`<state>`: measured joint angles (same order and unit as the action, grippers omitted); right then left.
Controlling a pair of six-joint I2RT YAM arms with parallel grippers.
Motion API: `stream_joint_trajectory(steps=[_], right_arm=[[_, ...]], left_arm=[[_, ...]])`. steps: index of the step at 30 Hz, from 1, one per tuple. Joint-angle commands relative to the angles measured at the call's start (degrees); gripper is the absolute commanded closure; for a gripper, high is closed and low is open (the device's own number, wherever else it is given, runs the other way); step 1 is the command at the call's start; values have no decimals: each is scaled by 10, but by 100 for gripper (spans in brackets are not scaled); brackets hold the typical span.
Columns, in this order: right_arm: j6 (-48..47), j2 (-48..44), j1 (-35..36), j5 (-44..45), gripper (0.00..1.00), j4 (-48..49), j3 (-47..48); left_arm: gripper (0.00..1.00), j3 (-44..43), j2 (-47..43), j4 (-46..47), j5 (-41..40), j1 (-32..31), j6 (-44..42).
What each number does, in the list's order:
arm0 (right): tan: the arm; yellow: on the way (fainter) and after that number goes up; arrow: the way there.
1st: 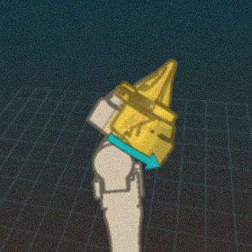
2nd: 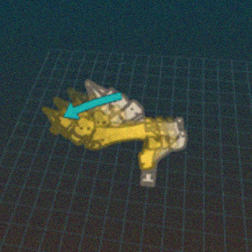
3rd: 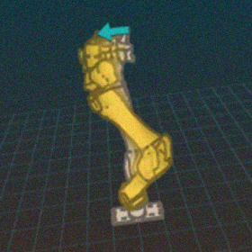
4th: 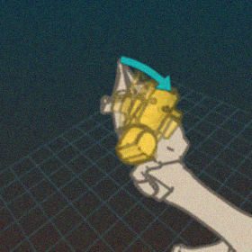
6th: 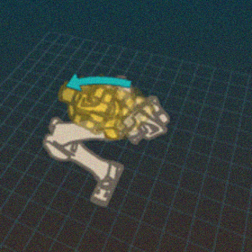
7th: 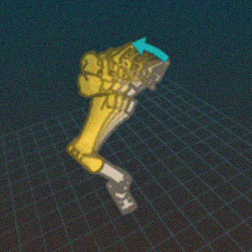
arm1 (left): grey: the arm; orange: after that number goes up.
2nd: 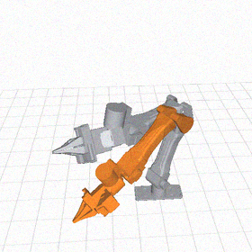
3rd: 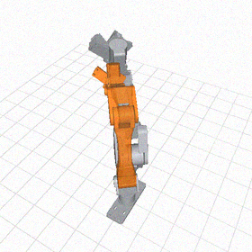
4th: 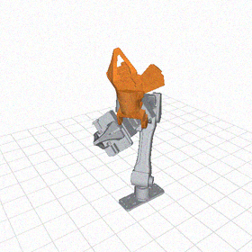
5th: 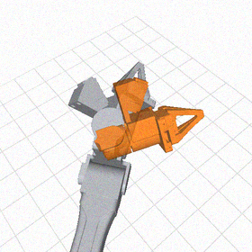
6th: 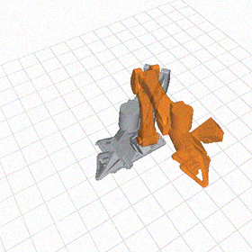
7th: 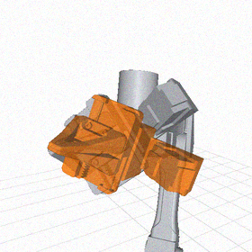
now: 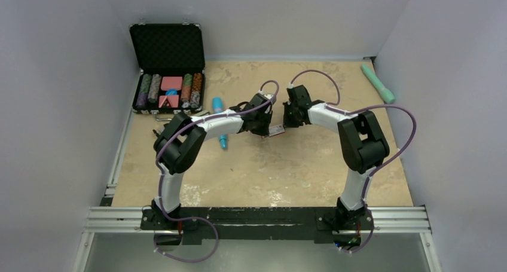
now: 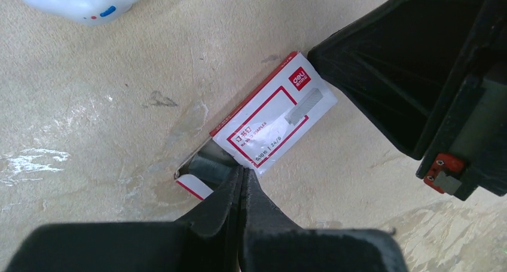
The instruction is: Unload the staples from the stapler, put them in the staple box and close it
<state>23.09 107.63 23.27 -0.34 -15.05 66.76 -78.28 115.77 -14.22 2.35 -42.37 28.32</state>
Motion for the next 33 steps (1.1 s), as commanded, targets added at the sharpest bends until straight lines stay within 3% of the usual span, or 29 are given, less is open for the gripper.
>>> stream_joint_trajectory(steps=[1,8,16,21,33], right_arm=[[-1,-5,7,-10,100,-1,-12],[-2,-8,7,-9,100,-3,-15],[-9,-36,7,-10,83,-10,-12],[-14,-59,7,2,78,-24,-6],[-16,-34,7,59,88,-29,-13]], left_arm=[[100,-17,-2,14,6,3,-8],[100,-18,-89,-34,-17,-1,-20],[100,13,-173,-113,-91,-1,-25],[100,69,-180,-95,-120,1,-30],[100,87,-104,-33,-93,1,-9]])
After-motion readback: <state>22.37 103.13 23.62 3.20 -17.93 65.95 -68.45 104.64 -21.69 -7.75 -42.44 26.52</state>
